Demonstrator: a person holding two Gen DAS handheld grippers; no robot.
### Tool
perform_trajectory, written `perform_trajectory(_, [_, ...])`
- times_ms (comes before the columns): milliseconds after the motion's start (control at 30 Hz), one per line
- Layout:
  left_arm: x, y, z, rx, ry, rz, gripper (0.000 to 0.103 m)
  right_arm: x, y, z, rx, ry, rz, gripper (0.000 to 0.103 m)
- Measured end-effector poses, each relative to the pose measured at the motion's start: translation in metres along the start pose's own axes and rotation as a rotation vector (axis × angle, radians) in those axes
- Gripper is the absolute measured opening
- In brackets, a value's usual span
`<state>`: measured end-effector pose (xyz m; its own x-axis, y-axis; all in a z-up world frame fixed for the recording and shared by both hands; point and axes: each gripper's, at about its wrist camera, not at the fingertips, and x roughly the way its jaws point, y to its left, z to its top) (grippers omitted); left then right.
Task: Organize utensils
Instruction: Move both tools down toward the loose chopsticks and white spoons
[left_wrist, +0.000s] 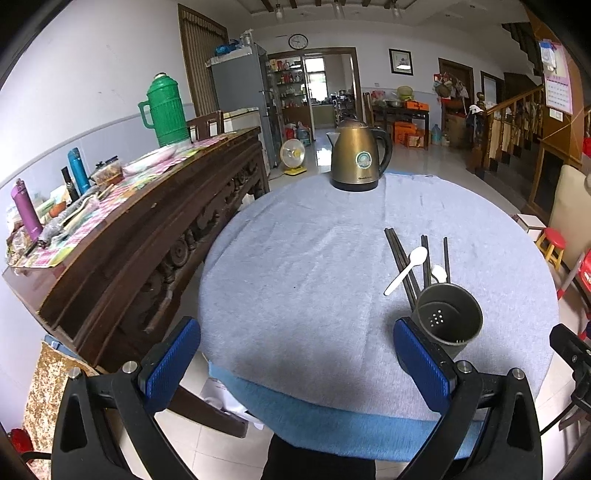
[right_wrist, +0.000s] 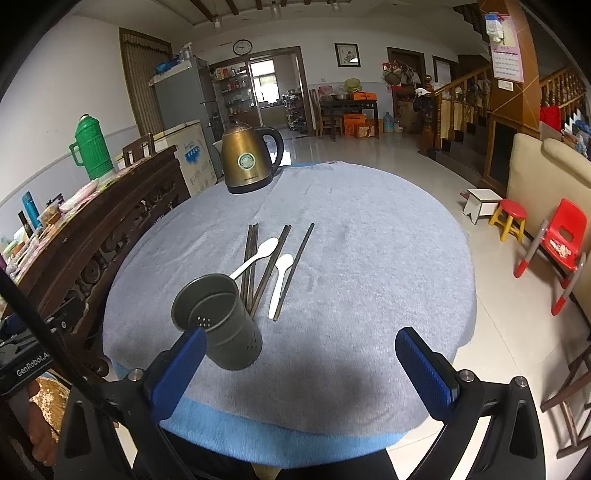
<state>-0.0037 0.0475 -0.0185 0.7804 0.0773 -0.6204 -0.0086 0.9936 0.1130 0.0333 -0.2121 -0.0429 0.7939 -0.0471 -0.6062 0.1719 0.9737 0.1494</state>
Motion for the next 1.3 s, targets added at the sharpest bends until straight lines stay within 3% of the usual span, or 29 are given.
perform_trajectory(333, [0.047,-0.002,0.023,0.024,0.027,-0.046,0.103,0.043,0.004,0.027,-0.021,0.045,0.021,0.103])
perform_trajectory(467, [0.077,-0.003,0.041,0.02,0.069,-0.107,0.103,0.069,-0.01,0.049,0.026,0.068,0.035,0.102])
perform_trajectory(600, [0.114,-0.008,0.064,0.015,0.135,-0.206,0.103,0.107,-0.026,0.068,0.061,0.144,0.047,0.1])
perform_trajectory(833, [0.186,-0.049,0.08,0.13,0.247,-0.379,0.101,0.198,-0.054,0.1,0.104,0.303,0.071,0.078])
perform_trajectory(967, [0.218,-0.079,0.085,0.183,0.31,-0.487,0.076,0.253,-0.07,0.107,0.175,0.42,0.11,0.055])
perform_trajectory(1033, [0.226,-0.09,0.088,0.205,0.325,-0.53,0.071,0.273,-0.075,0.109,0.199,0.455,0.12,0.047])
perform_trajectory(1133, [0.237,-0.113,0.095,0.263,0.33,-0.588,0.071,0.297,-0.079,0.112,0.229,0.492,0.152,0.046])
perform_trajectory(1300, [0.247,-0.148,0.104,0.384,0.313,-0.613,0.072,0.322,-0.076,0.122,0.243,0.533,0.159,0.045])
